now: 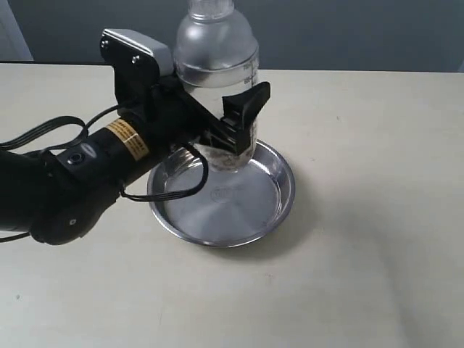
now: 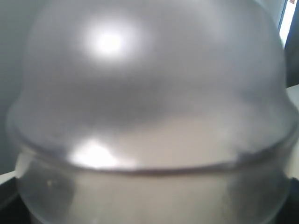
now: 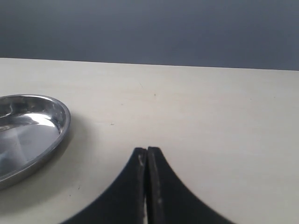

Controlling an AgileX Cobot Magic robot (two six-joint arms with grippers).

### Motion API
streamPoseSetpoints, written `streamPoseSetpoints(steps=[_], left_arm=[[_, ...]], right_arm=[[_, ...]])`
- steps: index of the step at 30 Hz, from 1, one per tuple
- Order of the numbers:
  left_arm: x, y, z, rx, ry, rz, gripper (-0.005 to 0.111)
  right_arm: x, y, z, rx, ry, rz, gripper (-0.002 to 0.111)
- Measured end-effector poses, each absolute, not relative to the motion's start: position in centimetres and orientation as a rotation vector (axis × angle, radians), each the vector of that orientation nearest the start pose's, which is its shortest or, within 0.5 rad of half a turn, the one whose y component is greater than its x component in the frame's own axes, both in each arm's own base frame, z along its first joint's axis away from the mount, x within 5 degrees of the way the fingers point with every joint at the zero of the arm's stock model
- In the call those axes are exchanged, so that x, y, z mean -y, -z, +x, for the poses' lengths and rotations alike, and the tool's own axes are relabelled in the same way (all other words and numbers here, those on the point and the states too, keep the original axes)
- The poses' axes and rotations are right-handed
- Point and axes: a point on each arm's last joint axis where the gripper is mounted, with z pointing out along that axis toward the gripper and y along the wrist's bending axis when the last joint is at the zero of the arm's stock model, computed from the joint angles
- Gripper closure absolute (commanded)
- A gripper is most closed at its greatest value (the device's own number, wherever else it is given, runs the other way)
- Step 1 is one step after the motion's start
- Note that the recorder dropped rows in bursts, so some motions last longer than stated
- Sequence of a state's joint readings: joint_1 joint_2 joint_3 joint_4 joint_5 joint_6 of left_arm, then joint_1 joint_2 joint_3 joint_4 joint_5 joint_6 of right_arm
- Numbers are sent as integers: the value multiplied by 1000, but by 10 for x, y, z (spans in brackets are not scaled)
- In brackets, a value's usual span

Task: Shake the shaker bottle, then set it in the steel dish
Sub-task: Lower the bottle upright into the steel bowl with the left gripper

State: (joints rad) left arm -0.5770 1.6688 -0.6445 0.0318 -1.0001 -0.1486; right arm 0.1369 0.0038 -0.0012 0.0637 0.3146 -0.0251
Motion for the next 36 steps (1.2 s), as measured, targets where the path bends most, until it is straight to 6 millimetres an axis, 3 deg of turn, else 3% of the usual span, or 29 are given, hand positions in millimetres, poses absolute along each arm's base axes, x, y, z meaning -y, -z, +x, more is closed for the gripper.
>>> streamPoseSetpoints(steps=[11,20,30,36], left_arm=[[172,-175,285,-1582,495,209,106],[173,-140,290,-1624,428,247,106],[176,-119,290,-1677,423,293,106],[176,-119,289,-1673,427,302,106]], right_arm=[[-9,-185,54,-1799,-141,-105,109],[-9,-185,54,-1799,-141,-105,109],[-9,-185,54,-1799,-141,-105,109],[-9,-185,54,-1799,-141,-105,109]])
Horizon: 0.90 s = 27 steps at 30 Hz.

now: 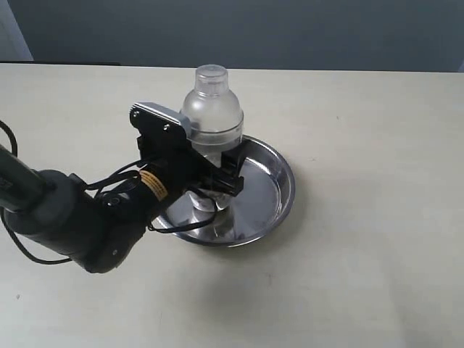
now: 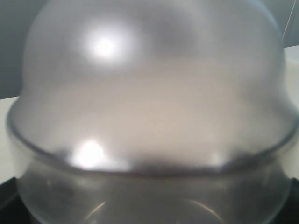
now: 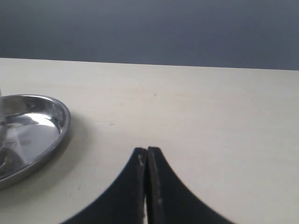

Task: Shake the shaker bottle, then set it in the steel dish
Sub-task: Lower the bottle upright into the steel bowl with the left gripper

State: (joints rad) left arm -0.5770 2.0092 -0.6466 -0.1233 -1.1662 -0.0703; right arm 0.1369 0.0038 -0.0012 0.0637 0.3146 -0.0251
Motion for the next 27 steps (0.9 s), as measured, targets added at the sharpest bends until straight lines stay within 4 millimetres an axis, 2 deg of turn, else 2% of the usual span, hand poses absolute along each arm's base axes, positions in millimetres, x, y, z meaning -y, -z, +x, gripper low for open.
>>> streamPoseSetpoints(steps=[3,5,11,14,17,27], left_arm=[[176,-119,289,-1673,427,302,105],[176,-119,289,-1673,427,302,97],[176,-119,289,-1673,427,302,53],[176,-119,289,-1673,427,302,39],[177,-119,289,-1672,430,308,34],[178,-114,290,-1730,423,321,34]], right_arm=[[-9,-185,54,-1799,-141,-105,109],[-9,-185,54,-1799,-141,-105,109],[-9,-185,54,-1799,-141,-105,109],[-9,-185,54,-1799,-141,-105,109],[-9,-185,54,-1799,-141,-105,109],[-9,-185,54,-1799,-141,-105,109]])
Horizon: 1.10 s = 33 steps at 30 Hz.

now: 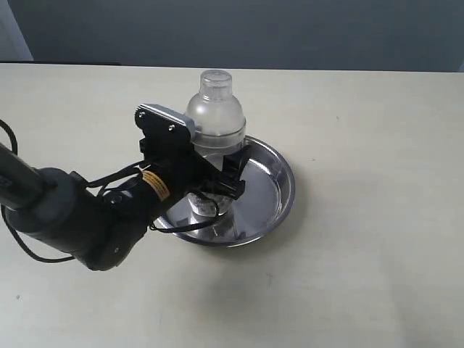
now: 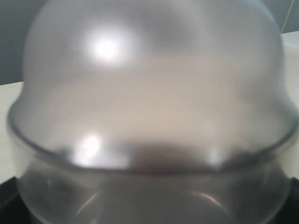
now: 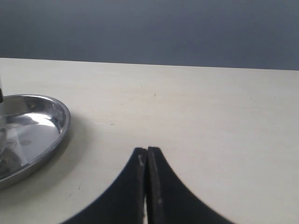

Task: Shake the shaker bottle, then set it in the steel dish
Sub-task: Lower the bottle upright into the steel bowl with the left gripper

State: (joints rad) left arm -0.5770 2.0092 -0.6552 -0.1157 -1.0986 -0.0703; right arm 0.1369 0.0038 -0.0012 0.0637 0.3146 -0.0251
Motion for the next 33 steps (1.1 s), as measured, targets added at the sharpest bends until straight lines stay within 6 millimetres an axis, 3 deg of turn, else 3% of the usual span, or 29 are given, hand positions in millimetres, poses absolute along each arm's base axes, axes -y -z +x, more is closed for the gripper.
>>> streamPoseSetpoints(steps=[20,22,28,33], left_arm=[[179,-114,290,-1727,426,335,34],[179,-114,290,-1726,428,341,30],[180,-114,289,-1721,436,367,3],[181,-114,288,-1720,438,371,1]], right_arm=[[-9,-185,54,-1799,-141,-105,109],[-9,-185,54,-1799,-141,-105,109],[-9,-185,54,-1799,-141,-105,109],[-9,-185,54,-1799,-141,-105,109]])
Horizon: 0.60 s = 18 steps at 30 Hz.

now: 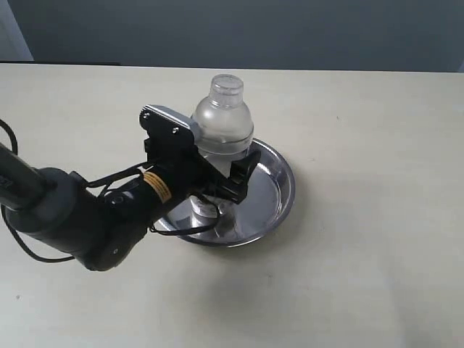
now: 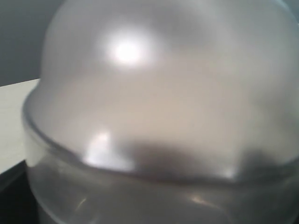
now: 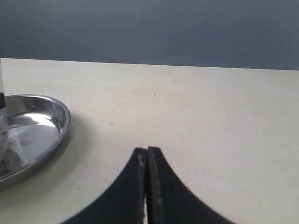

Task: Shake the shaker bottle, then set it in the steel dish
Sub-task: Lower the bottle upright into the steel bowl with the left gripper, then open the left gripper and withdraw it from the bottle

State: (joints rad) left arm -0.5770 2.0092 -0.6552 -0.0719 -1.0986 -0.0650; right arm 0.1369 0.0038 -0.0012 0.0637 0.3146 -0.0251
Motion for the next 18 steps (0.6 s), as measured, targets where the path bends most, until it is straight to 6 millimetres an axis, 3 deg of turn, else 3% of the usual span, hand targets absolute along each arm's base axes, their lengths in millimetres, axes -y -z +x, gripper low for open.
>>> streamPoseSetpoints(steps=[18], left_arm=[[179,-122,288,-1631,443,340,1]], right_arm=[[-9,-185,54,-1799,-141,-105,109]])
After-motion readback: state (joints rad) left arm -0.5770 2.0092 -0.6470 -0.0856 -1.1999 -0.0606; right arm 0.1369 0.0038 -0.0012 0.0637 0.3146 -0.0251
